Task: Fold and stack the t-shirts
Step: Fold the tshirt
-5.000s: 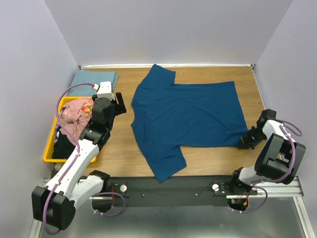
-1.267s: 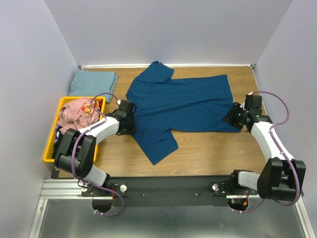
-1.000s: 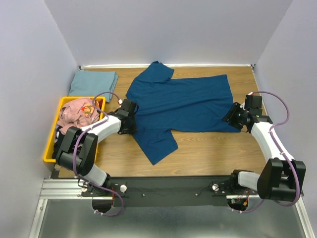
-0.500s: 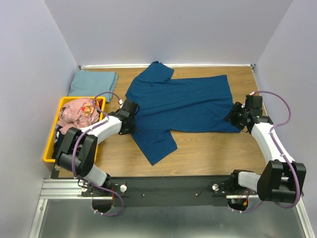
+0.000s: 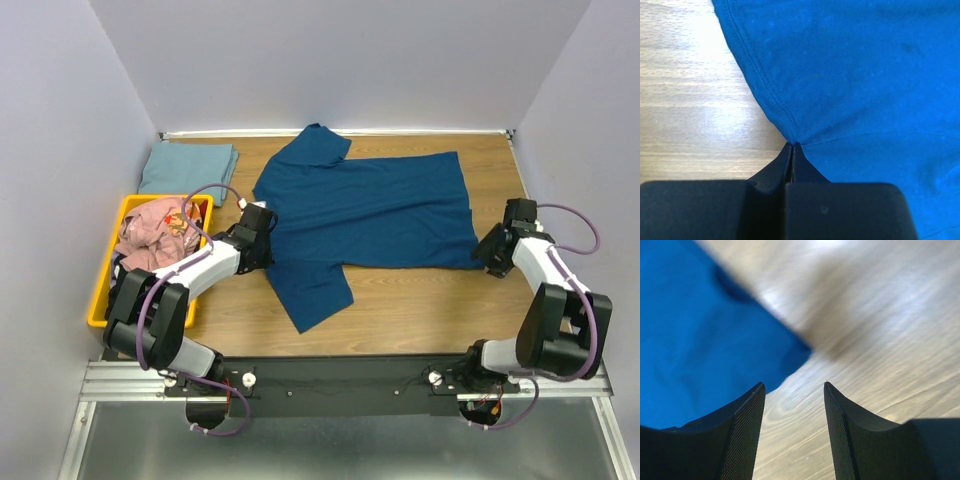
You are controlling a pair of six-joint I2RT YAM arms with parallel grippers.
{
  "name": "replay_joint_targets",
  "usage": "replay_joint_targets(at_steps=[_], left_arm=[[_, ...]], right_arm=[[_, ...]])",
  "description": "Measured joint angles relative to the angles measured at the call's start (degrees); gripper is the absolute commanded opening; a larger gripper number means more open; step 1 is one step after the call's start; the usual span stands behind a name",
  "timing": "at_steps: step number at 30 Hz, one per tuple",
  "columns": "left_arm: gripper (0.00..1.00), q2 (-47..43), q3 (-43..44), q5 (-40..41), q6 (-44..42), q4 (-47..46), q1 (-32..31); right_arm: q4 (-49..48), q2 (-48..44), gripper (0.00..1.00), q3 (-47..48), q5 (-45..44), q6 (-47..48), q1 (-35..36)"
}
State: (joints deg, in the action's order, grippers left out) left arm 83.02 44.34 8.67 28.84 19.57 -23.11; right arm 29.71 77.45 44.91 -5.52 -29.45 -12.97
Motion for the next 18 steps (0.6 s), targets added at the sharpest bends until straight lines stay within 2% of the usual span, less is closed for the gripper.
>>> replay_joint_targets(at_steps=[5,18], left_arm=[[0.00,0.0,-0.8,-0.3,-1.4,-1.9,0.0],[0.00,-0.2,-0.8,-0.3,-2.6,-3.3,0.0]], right_arm=[[-0.3,3.7,0.55,-0.3,1.3,-1.5,-3.8],[-5.7,6.9,0.47,-1.9,3.1,-3.2,-4.6]])
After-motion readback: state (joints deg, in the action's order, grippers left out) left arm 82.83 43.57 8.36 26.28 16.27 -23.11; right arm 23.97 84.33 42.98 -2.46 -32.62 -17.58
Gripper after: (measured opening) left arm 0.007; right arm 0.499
